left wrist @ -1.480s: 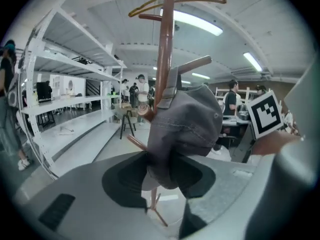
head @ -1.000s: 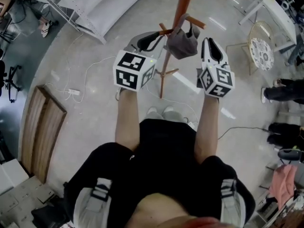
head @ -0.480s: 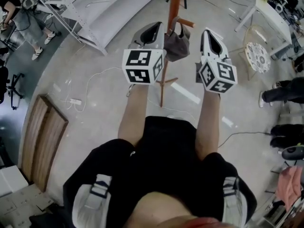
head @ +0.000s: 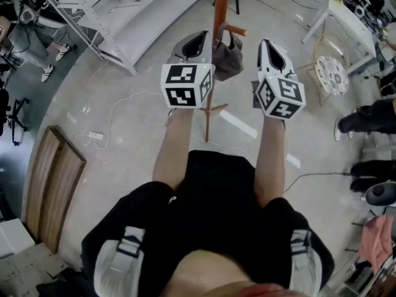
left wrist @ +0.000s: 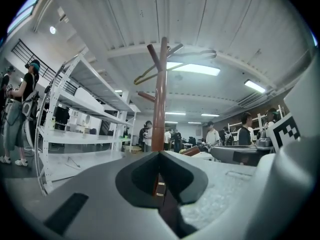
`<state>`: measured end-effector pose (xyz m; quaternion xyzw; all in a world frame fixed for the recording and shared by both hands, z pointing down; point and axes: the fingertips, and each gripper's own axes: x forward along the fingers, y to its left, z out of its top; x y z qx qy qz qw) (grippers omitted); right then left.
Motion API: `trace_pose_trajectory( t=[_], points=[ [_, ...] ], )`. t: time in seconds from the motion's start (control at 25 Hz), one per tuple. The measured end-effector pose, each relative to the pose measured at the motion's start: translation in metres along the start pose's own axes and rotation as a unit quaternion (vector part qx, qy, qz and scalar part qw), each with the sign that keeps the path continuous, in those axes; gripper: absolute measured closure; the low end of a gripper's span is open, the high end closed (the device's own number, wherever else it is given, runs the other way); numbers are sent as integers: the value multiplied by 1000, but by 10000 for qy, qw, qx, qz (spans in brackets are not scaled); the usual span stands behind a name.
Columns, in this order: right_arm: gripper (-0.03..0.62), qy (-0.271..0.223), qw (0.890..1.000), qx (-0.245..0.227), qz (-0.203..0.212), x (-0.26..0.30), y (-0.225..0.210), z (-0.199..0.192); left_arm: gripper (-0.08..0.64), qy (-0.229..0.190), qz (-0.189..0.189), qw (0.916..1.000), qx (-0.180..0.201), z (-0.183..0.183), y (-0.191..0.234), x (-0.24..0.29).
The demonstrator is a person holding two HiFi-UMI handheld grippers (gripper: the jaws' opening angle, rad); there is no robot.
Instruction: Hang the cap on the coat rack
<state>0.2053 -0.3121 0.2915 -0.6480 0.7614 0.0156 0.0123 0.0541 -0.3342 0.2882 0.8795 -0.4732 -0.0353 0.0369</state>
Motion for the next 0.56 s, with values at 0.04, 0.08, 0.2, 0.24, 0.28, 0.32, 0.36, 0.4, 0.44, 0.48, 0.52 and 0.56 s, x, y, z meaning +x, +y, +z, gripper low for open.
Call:
trace_pose_trajectory(
  t=[0.04, 0.08, 0.2, 0.24, 0.28, 0.32, 0.36, 0.4, 0.44, 0.48, 0.52, 0.56],
  points=[
    [598, 18, 10000, -14, 1, 0, 0, -1, 560, 16, -12, 10000, -6, -1, 0, 1],
    [598, 36, 10000, -32, 3, 0, -1, -2, 560, 35, -19, 10000, -12, -3, -1, 1],
    [598, 58, 10000, -58, 37, -1, -2, -4, 560, 111, 2, 9999, -19, -7, -1, 3],
    [598, 63, 10000, -59, 50, 0, -3, -4, 560, 135, 13, 9999, -16, -8, -1, 4],
    [598, 68, 9999, -59, 62, 2, -3, -5, 560, 155, 22, 9999, -13, -8, 0, 6],
    [598, 74, 9999, -58, 76, 4, -4, -5, 560, 171, 30, 9998, -10, -9, 2, 7],
    [598, 78, 9999, -59, 96, 6, -4, -6, 560, 189, 38, 9998, -6, -10, 3, 9],
    [598, 83, 9999, -62, 119, 7, -5, -7, 560, 212, 50, 9998, -1, -12, 3, 11],
    [598, 86, 9998, -65, 142, 8, -6, -8, 560, 240, 68, 9997, 5, -14, 3, 13],
    [598, 87, 9998, -67, 164, 8, -7, -9, 560, 270, 89, 9996, 11, -16, 2, 14],
    [598, 88, 9998, -68, 184, 8, -9, -10, 560, 300, 111, 9995, 17, -18, 2, 16],
    [598, 89, 9997, -69, 203, 8, -11, -11, 560, 331, 132, 9994, 24, -20, 1, 18]
  ],
)
